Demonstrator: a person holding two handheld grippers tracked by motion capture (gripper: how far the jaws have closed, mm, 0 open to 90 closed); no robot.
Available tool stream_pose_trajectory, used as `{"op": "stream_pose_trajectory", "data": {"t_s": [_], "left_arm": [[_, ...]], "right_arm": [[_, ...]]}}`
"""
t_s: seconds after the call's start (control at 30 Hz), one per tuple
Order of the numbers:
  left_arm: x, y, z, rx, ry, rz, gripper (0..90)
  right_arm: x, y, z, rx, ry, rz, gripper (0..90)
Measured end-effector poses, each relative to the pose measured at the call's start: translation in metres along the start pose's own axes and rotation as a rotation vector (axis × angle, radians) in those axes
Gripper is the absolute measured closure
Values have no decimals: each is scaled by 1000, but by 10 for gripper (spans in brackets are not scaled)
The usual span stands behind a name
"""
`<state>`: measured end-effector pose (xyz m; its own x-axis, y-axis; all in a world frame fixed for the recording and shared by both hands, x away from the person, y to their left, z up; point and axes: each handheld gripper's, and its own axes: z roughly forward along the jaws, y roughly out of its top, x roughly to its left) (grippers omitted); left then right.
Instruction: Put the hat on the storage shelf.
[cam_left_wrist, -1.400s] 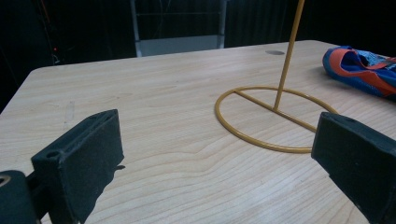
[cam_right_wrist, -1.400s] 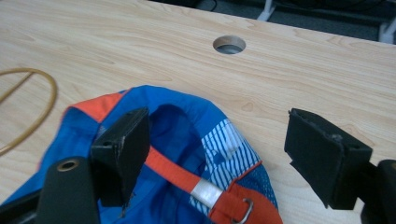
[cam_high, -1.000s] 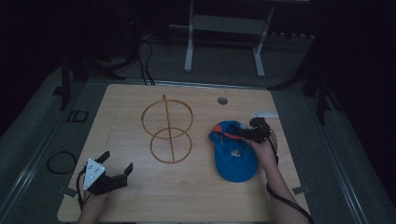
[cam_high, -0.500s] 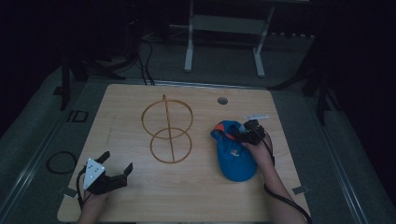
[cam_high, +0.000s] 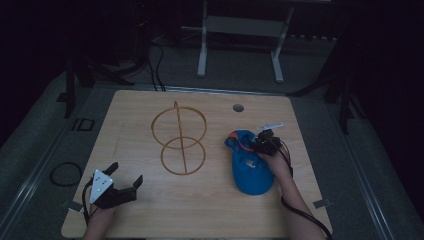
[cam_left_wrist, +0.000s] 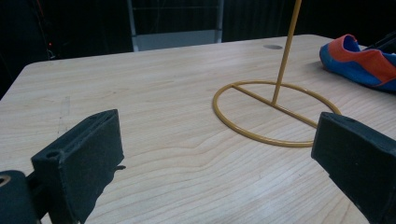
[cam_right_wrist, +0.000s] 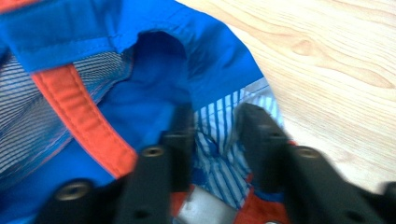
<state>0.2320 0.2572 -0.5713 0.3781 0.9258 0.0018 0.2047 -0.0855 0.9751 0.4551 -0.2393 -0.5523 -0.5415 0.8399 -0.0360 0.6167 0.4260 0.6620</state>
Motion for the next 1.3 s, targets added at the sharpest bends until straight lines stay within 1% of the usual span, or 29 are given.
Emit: {"op": "stream_pose_trajectory", "data": {"t_s": [0.07,0.1,0.17,0.2,0.27,0.3,0.33,0.37,0.4,0.43,0.47,0.5,0.53,0.57,0.6,0.67,0.77,0.8,0.83,0.9,0.93,0.97,1.03,1.07,1.1,1.13,1.23,1.27,1.3], "left_arm": [[-1,0,0,4,6,14,25],[-1,0,1,10,10,20,25],[-2,0,2,18,11,22,25],[-2,0,2,16,6,16,25],[-2,0,2,17,-6,-12,25],[-2,1,2,13,-12,-34,25],[-1,1,2,20,-16,-44,25],[-1,2,1,12,-16,-56,25],[-1,3,1,10,-13,-55,25],[-1,4,1,12,0,-45,25],[-2,4,0,22,7,-44,25],[-2,5,0,22,-3,-63,25],[-1,7,0,21,-32,-97,25],[-1,7,0,21,-32,-97,25],[-1,7,0,22,-47,-119,25],[-3,9,0,35,-56,-107,25],[-8,14,-2,40,-60,-87,25],[-9,15,-3,38,-54,-75,25],[-11,17,-4,39,-33,-47,25],[-15,21,-7,18,-17,-11,25],[-16,23,-9,1,-8,-10,25],[-18,26,-11,-10,-15,-17,25],[-19,31,-13,-10,-27,-34,25],[-20,33,-13,-9,-43,-44,25],[-20,36,-14,-6,-72,-53,25],[-21,38,-14,-3,-82,-58,25],[-26,51,-16,1,-126,-92,25],[-28,56,-17,4,-142,-93,25],[-32,63,-17,23,-145,-80,25]], "right_arm": [[4,0,0,-2,2,-15,773],[6,0,0,-4,-1,-31,811],[9,0,0,-4,-9,-43,852],[10,0,0,-5,-20,-45,862],[11,0,-1,-3,-23,-35,875],[11,0,-2,-11,-25,-33,878],[10,1,-5,-22,-21,-26,880],[10,1,-9,-38,-17,-15,881],[10,3,-14,-58,-18,-15,881],[10,4,-17,-69,-21,-23,881],[10,6,-24,-90,-26,-23,882],[11,7,-29,-106,-22,-15,882],[11,8,-35,-122,-19,-15,882],[11,8,-35,-122,-19,-15,882],[12,9,-42,-145,-18,-15,882],[13,10,-57,-187,-15,-3,882],[15,11,-72,-229,-16,3,883],[16,11,-78,-243,-14,3,883],[17,11,-82,-252,-16,2,884],[20,12,-92,-279,-25,-7,884],[21,12,-97,-295,-25,-3,884],[22,13,-102,-308,-28,5,883],[23,15,-112,-335,-15,5,883],[24,16,-117,-354,-7,7,884],[25,17,-121,-361,-8,0,883],[27,19,-126,-371,-7,-12,883],[30,23,-139,-401,-1,-28,883],[30,24,-142,-407,2,-29,883],[31,25,-146,-415,5,-35,883]]}}
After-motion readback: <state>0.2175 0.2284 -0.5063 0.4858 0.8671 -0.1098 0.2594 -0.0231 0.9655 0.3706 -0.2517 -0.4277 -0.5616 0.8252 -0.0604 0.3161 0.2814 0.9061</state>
